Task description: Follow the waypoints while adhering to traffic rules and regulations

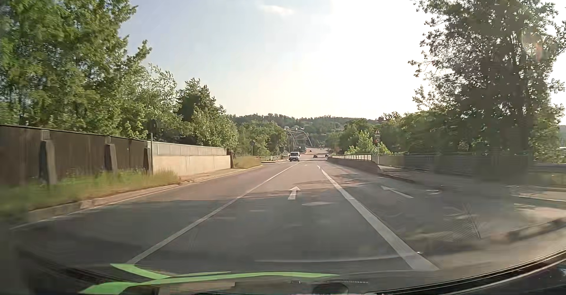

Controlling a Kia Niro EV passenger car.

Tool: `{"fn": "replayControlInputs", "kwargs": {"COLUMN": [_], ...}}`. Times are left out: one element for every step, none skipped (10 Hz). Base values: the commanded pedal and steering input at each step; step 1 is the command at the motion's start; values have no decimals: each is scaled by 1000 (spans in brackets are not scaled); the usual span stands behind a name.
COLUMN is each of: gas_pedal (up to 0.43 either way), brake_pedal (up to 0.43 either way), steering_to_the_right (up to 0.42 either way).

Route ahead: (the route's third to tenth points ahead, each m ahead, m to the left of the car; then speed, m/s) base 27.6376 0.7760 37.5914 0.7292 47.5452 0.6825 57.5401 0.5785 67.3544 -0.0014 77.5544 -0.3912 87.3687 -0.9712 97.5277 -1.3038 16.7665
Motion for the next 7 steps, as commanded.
{"fn": "replayControlInputs", "kwargs": {"gas_pedal": [67, 67, 67, 67, 67, 67, 67], "brake_pedal": [0, 0, 0, 0, 0, 0, 0], "steering_to_the_right": [2, 2, 3, 2, 2, 2, 3]}}
